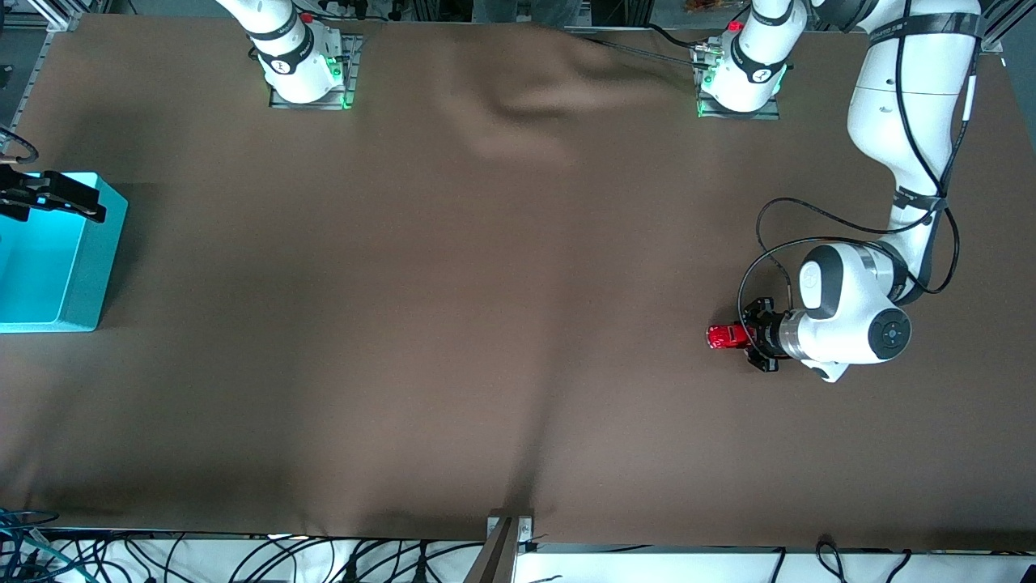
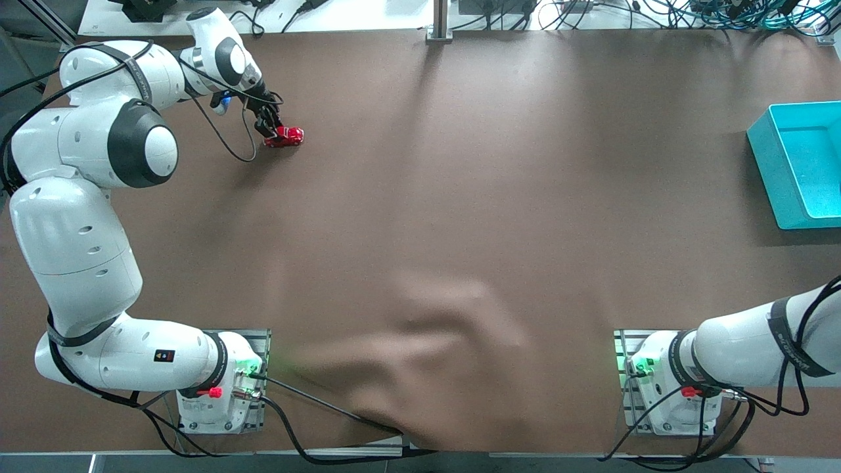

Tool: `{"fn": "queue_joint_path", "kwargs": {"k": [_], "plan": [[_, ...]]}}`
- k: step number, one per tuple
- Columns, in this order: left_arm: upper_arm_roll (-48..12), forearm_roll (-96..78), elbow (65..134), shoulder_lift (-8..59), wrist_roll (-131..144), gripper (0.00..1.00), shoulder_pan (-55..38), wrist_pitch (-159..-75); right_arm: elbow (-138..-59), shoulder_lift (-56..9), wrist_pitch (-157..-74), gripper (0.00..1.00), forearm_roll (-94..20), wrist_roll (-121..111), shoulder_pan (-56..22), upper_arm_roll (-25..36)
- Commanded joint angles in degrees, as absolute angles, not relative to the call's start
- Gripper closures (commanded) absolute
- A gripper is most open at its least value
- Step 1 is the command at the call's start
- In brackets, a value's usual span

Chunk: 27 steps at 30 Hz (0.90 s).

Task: Wind red beetle toy and store in blue box

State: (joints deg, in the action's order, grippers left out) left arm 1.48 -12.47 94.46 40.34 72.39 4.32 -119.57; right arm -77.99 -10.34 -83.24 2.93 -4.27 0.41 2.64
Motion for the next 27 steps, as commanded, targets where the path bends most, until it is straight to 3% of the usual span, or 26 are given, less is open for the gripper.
{"fn": "queue_joint_path", "kwargs": {"k": [1, 27], "plan": [[1.67, -10.37, 95.45, 42.1, 70.84, 1.0, 5.45, -119.88, -76.73, -10.81, -82.97, 0.0, 3.08, -3.69, 0.35, 2.64], [1.76, -10.28, 95.45, 42.1, 71.02, 1.0, 7.65, -119.71, -76.73, -10.81, -82.88, 0.0, 3.08, -3.78, 0.35, 2.64]]}}
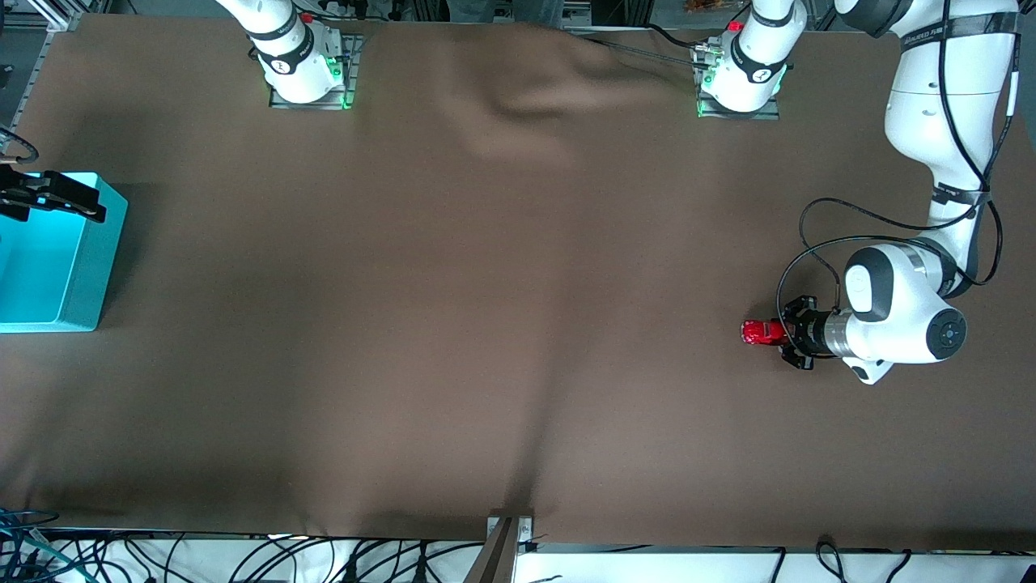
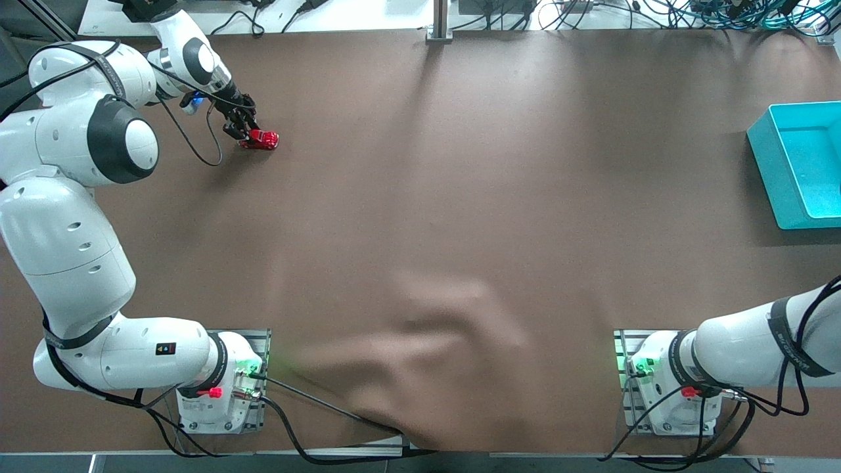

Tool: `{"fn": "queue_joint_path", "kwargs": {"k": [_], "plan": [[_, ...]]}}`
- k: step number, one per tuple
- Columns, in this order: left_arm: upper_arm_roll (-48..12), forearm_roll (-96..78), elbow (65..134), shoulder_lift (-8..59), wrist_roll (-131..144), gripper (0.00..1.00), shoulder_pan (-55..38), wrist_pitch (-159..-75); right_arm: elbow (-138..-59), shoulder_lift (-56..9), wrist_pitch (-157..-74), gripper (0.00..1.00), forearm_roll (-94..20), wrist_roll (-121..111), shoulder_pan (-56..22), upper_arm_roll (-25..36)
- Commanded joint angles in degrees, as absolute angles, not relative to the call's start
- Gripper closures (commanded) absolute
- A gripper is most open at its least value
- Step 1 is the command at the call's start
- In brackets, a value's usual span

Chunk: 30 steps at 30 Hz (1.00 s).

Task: Wind red beetle toy and store in blue box

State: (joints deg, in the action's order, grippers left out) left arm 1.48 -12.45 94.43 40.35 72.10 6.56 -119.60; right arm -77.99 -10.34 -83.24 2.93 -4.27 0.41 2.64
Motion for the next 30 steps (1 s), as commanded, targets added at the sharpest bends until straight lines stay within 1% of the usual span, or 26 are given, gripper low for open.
{"fn": "queue_joint_path", "kwargs": {"k": [1, 11, 12, 14, 15, 16, 17, 20, 21, 30], "plan": [[1.76, -10.28, 95.36, 42.1, 71.02, 1.0, 7.73, -119.71, -76.73, -10.81, -82.88, 0.0, 3.08, -3.78, 0.35, 2.64], [2.11, -10.37, 94.92, 41.84, 71.37, 1.0, 8.0, -119.27, -76.73, -10.81, -82.88, 0.0, 3.16, -3.69, 0.35, 2.64], [2.11, -10.46, 94.83, 41.84, 71.45, 0.93, 8.17, -119.27, -76.73, -10.81, -82.88, 0.0, 3.08, -3.69, 0.35, 2.64], [2.02, -10.63, 94.66, 41.75, 71.46, 0.65, 8.79, -119.27, -76.73, -10.81, -82.88, 0.0, 3.08, -3.69, 0.35, 2.64], [2.02, -10.81, 94.57, 41.75, 71.46, 0.54, 8.88, -119.27, -76.73, -10.81, -82.88, 0.0, 3.16, -3.69, 0.35, 2.64], [2.02, -10.81, 94.57, 41.75, 71.46, 0.45, 8.88, -119.27, -76.73, -10.81, -82.88, 0.0, 3.16, -3.69, 0.35, 2.64], [2.02, -10.9, 94.57, 41.66, 71.54, 0.39, 8.88, -119.27, -76.73, -10.81, -82.88, 0.0, 3.16, -3.69, 0.35, 2.64], [2.02, -10.99, 94.48, 41.66, 71.72, 0.29, 8.88, -119.27, -76.73, -10.81, -82.88, 0.0, 3.16, -3.78, 0.35, 2.64], [2.02, -10.99, 94.48, 41.66, 71.89, 0.27, 8.96, -119.27, -76.73, -10.81, -82.88, 0.0, 3.16, -3.78, 0.35, 2.64], [2.02, -10.99, 94.39, 41.57, 71.89, 0.28, 8.96, -119.27, -76.73, -10.72, -82.79, 0.0, 3.16, -3.87, 0.09, 2.46]]}}
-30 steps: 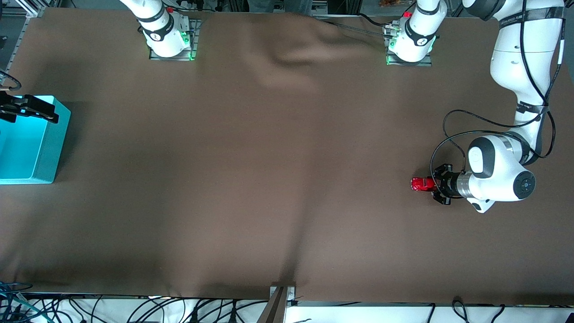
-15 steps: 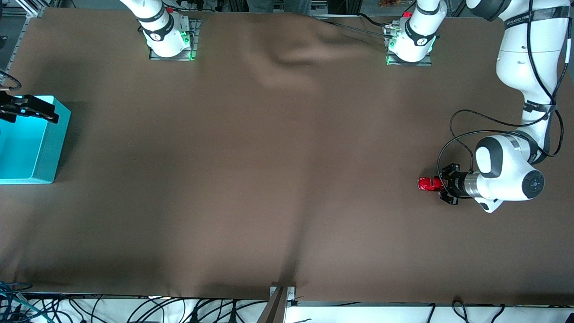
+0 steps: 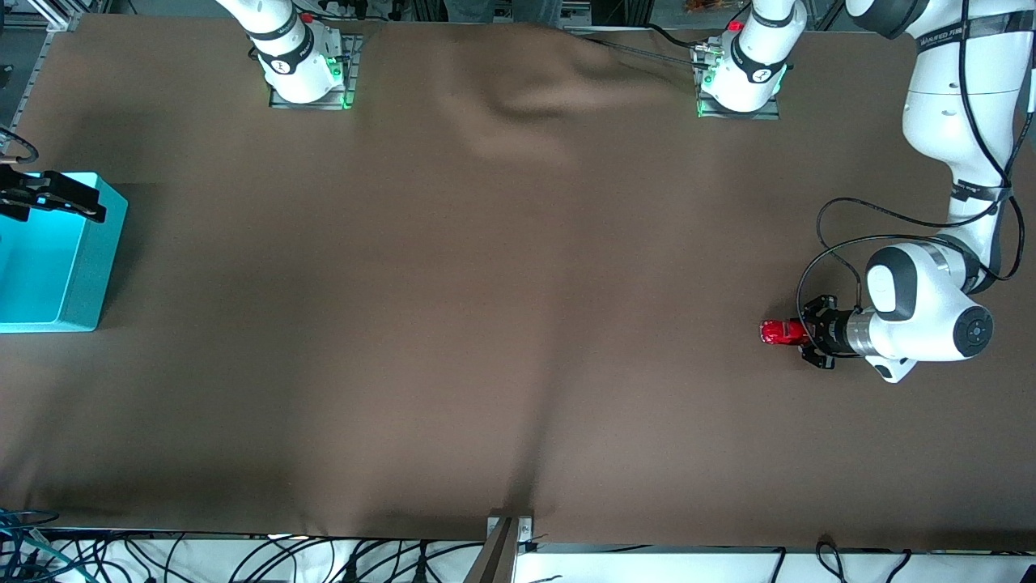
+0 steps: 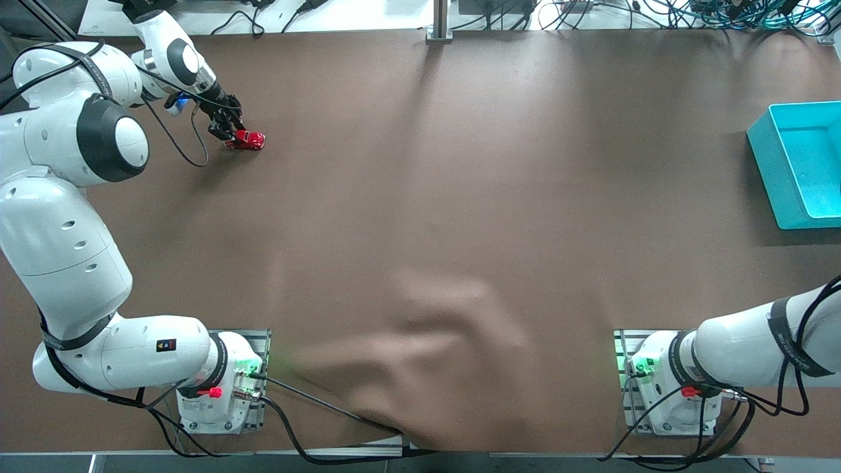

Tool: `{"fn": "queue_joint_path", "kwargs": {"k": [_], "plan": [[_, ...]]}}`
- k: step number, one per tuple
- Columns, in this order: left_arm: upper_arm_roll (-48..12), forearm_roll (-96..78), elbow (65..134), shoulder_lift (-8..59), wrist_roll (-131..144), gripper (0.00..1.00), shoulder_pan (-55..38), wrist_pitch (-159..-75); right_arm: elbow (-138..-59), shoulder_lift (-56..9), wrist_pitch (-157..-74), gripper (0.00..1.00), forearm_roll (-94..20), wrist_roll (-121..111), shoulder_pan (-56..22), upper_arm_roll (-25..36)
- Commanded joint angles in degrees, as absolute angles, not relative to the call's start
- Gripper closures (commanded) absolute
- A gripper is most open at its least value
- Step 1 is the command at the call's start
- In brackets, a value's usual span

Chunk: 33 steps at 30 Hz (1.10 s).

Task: Wind red beetle toy and store in blue box

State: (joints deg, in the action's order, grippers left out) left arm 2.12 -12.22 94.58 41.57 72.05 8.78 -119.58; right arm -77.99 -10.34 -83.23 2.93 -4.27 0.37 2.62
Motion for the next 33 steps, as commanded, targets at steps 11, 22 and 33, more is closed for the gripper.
{"fn": "queue_joint_path", "kwargs": {"k": [11, 22, 33], "plan": [[1.85, -10.55, 94.39, 41.05, 71.1, 0.3, 8.88, -119.27, -76.73, -10.37, -82.7, 0.0, 3.16, -3.87, -0.7, 2.11], [1.58, -10.28, 93.52, 40.61, 71.02, 0.25, 8.53, -119.27, -76.64, -10.02, -82.27, 0.0, 3.25, -3.87, -2.37, 2.11], [1.67, -10.28, 93.43, 40.08, 71.02, 0.25, 8.35, -119.27, -76.64, -9.49, -81.47, 0.0, 3.25, -3.87, -2.55, 2.11]]}}
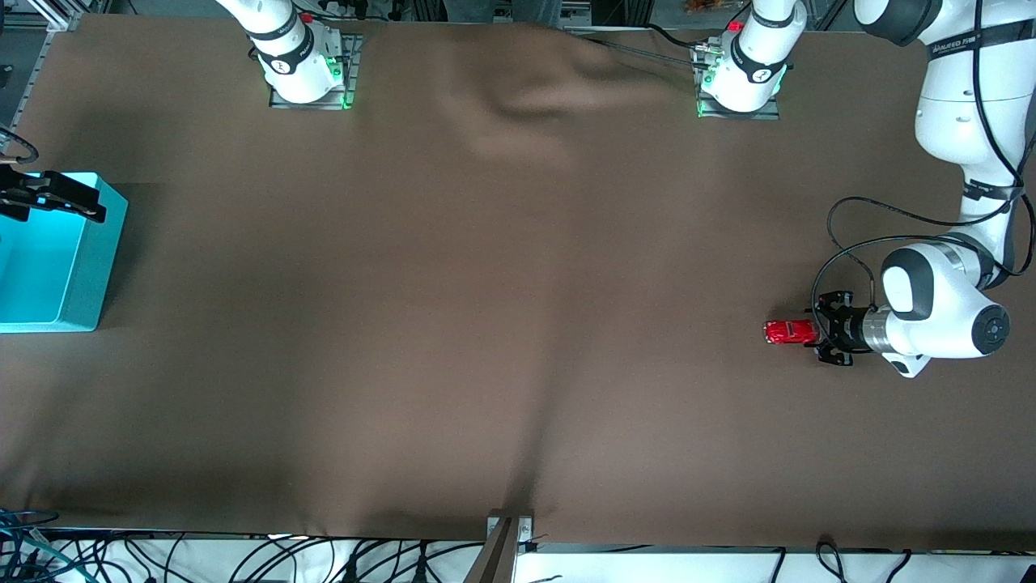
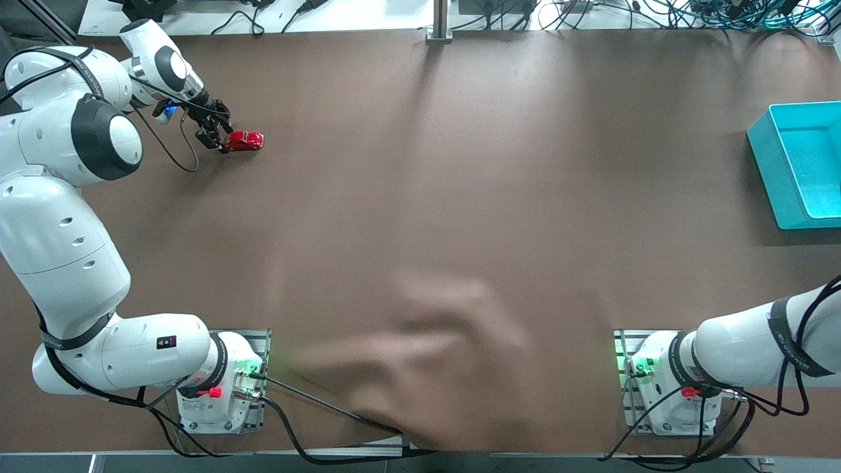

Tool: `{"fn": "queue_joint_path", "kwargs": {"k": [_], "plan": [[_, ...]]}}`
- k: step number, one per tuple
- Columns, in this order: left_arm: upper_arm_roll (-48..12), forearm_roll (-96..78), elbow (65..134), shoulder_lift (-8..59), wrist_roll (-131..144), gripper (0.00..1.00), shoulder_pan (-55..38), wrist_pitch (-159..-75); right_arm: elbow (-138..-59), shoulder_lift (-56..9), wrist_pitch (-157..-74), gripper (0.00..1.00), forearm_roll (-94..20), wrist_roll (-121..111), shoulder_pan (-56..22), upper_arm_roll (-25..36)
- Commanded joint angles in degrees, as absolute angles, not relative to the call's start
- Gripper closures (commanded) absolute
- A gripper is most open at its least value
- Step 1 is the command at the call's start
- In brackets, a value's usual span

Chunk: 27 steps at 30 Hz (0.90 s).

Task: Wind red beetle toy and store in blue box

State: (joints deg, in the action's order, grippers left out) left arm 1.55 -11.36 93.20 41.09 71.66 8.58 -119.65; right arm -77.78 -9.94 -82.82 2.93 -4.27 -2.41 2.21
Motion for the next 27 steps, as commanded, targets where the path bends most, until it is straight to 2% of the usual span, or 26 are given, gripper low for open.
{"fn": "queue_joint_path", "kwargs": {"k": [1, 15, 18, 19, 24, 27], "plan": [[1.67, -10.28, 93.43, 40.08, 71.02, 0.25, 8.44, -119.27, -76.64, -9.49, -81.47, 0.0, 3.25, -3.87, -2.55, 2.11], [1.58, -10.28, 92.29, 39.11, 69.79, 0.24, 8.44, -119.01, -76.64, -9.49, -81.56, 0.0, 3.16, -3.87, -2.55, 2.11], [1.67, -10.28, 90.89, 38.76, 68.56, 0.2, 8.61, -117.08, -76.64, -9.49, -81.56, 0.0, 3.25, -3.87, -2.55, 2.11], [1.67, -10.28, 88.27, 38.5, 67.25, 0.15, 8.87, -113.94, -76.64, -9.49, -81.74, 0.0, 3.25, -3.87, -2.55, 2.2], [1.76, -10.28, 85.79, 38.41, 64.69, 0.09, 8.96, -111.01, -76.64, -9.49, -81.91, 0.0, 3.34, -3.87, -2.55, 2.2], [1.93, -10.28, 83.68, 37.71, 62.59, 0.01, 8.96, -108.55, -76.64, -9.49, -81.91, 0.0, 3.34, -3.87, -2.55, 2.29]]}}
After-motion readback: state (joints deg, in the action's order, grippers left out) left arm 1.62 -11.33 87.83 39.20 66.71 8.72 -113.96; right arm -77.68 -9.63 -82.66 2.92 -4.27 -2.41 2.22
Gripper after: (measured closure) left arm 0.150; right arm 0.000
